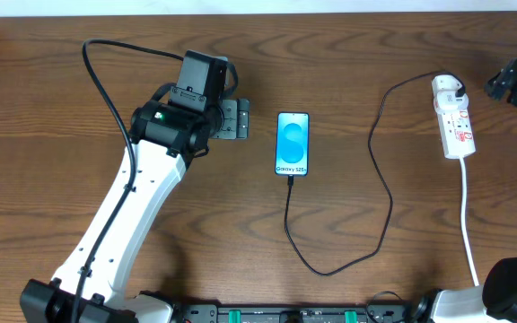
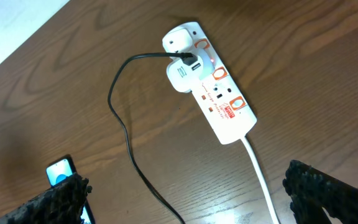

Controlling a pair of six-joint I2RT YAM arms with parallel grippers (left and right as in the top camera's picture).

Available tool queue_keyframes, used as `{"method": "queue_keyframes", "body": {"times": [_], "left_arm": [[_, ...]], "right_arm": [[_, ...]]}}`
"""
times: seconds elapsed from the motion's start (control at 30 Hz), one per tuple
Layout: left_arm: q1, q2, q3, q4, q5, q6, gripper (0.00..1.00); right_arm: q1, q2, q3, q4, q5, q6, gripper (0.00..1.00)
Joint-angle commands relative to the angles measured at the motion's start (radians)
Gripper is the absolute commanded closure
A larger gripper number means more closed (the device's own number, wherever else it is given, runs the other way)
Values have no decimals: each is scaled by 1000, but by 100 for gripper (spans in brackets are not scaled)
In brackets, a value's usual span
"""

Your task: Plug charger to phone and switch on socket

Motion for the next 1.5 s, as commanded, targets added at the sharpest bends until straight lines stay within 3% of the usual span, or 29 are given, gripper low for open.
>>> {"method": "queue_keyframes", "body": {"times": [0.0,0.53,0.7,1.0,1.47], "left_arm": [[2,-3,5,-3,-13,10,11],[2,-31,-16,-19,-21,10,11],[2,-88,-104,51,-43,10,11],[2,-286,-397,338,-47,11,11],[2,-663,-904,940,-39,10,11]], "right_arm": [[4,-6,9,-3,-6,9,1],[4,-6,9,-3,-6,9,1],[4,-5,9,-3,-6,9,1],[4,-5,9,-3,-6,9,1],[4,-6,9,-3,-6,9,1]]}}
